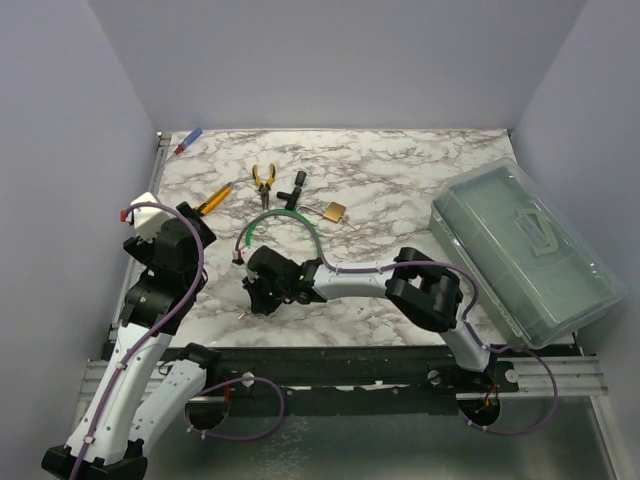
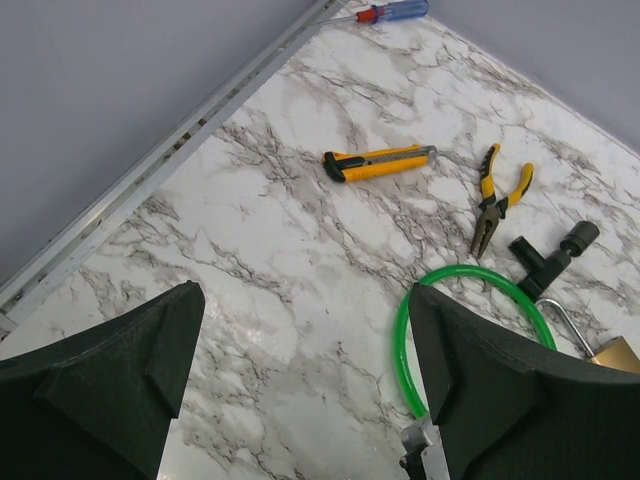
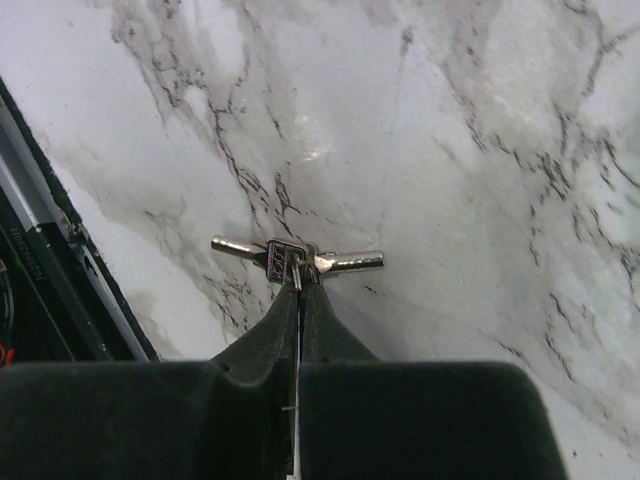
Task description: Unlock with the key
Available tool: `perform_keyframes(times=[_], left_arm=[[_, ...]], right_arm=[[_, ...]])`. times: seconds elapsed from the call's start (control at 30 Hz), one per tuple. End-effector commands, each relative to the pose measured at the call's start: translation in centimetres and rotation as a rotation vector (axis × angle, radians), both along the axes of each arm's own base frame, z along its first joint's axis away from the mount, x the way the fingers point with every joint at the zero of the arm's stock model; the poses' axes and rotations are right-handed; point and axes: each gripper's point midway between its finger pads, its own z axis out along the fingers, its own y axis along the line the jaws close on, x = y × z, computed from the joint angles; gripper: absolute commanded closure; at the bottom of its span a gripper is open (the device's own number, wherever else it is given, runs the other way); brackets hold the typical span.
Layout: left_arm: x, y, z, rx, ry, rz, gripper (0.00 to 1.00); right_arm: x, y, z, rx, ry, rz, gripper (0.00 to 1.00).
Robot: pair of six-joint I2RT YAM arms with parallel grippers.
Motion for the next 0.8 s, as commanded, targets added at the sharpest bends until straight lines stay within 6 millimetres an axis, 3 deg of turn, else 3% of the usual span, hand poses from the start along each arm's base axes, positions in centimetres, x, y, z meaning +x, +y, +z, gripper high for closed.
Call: perform_keyframes(times=[0.0, 0.13, 0.27, 0.57, 0.77], left_arm=[[0.7, -1.4, -0.5, -0.009, 0.017, -0.096, 0.1], [1.2, -3.6, -0.6, -0.04, 0.016, -0.219, 0.1], [1.8, -7.0, -1.5, -0.107, 0.043, -0.394, 0.11], [2.0, -14.3, -5.8, -0.339, 0.222, -0.672, 0.2], [1.2, -17.6, -8.8, -0.514, 0.326, -0.748, 0.26]], right_arm=[[0.5, -4.0, -2.2, -0.125, -0.017, -0.155, 1.0], [0.8, -7.4, -2.2, -0.176, -0.022, -0.286, 1.0], [0.3, -11.0, -1.9, -0.213, -0.008, -0.399, 1.0], [-1.0, -19.0, -1.4, -0.266, 0.012, -0.628, 1.0], [-1.6, -22.5, -1.6, -0.258, 0.036, -0.767, 1.0]])
